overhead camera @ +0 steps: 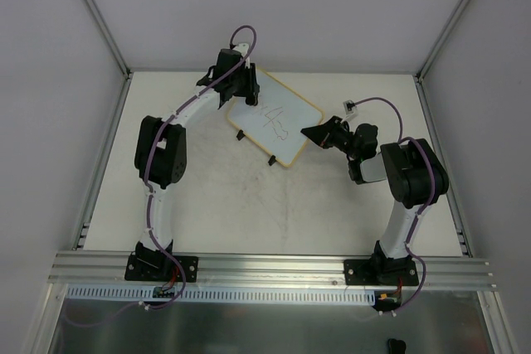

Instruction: Erase the whiteboard

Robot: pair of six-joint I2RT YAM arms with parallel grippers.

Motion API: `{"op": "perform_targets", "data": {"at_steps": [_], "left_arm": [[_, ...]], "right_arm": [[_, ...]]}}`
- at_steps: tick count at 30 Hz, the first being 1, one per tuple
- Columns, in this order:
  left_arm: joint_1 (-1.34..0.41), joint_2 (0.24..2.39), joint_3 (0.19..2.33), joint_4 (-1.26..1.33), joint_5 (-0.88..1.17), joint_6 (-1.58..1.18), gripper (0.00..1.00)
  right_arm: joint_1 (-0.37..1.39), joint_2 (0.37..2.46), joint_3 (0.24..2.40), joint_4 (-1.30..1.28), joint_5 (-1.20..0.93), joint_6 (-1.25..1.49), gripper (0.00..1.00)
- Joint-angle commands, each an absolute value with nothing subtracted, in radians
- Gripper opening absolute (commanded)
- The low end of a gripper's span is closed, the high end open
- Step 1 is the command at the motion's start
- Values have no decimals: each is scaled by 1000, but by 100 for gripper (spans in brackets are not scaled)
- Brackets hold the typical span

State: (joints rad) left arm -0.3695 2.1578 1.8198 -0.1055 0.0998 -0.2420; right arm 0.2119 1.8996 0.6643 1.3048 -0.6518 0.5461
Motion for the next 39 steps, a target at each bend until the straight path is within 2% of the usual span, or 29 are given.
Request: {"op": "perform_targets", "data": {"at_steps": [1, 16, 26, 39], "left_arm": [[-345, 2132, 1801, -77, 67, -222, 0], [-351, 2164, 1772, -68, 225, -302, 0], [-474, 2155, 1761, -48, 196, -258, 0], [-618, 2092, 1612, -5, 175, -241, 0]], "right_arm": [[229, 1893, 678, 1532, -680, 531, 0], [230, 1894, 681, 1532, -683, 526, 0], [235, 1890, 678, 1532, -687, 526, 0], [238, 1919, 716, 1532, -695, 534, 0]]}}
